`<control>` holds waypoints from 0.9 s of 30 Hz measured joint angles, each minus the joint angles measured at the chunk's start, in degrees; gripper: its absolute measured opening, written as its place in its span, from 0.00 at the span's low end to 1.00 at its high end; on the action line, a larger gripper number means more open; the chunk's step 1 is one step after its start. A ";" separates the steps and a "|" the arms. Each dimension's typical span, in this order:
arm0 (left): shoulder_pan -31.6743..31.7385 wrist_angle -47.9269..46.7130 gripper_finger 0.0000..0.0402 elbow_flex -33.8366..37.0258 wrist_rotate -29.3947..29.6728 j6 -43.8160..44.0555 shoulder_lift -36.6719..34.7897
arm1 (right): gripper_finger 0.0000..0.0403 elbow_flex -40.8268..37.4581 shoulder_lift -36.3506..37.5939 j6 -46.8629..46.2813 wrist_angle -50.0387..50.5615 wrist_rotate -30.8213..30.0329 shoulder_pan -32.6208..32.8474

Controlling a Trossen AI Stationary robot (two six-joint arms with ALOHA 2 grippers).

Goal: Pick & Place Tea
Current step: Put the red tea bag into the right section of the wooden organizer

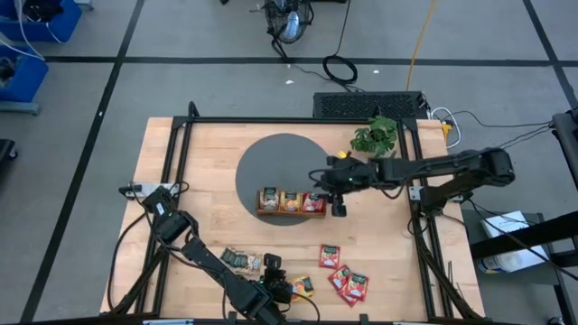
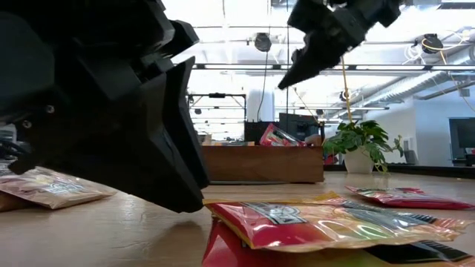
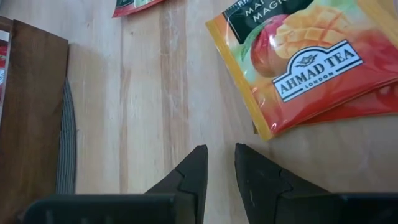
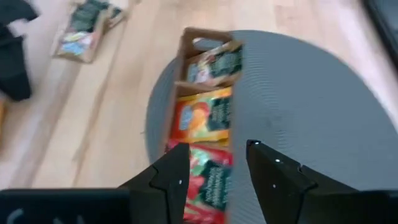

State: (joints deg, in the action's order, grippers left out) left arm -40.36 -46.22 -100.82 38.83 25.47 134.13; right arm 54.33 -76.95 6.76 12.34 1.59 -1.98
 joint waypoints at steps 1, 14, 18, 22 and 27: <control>0.07 0.00 0.22 0.00 0.00 -0.03 0.00 | 0.39 -0.94 0.02 0.20 -0.83 1.61 -0.60; 0.96 0.48 0.22 0.00 -0.88 -0.74 -0.02 | 0.44 -5.72 -2.59 1.93 -6.68 7.62 -6.46; 0.87 0.52 0.22 -0.02 -1.03 -0.90 -0.02 | 0.44 -5.65 -5.73 2.83 -7.47 7.64 -7.37; 0.87 1.01 0.22 -0.02 -1.05 -1.17 -0.02 | 0.44 -5.65 -9.77 2.93 -8.36 9.82 -8.87; 0.87 1.18 0.22 -0.02 -1.05 -1.20 -0.02 | 0.44 -5.60 -11.93 2.41 -10.49 15.20 -9.55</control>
State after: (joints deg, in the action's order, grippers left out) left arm -39.48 -45.04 -100.84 37.78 24.27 134.10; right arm 48.73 -88.88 9.17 1.84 16.79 -11.53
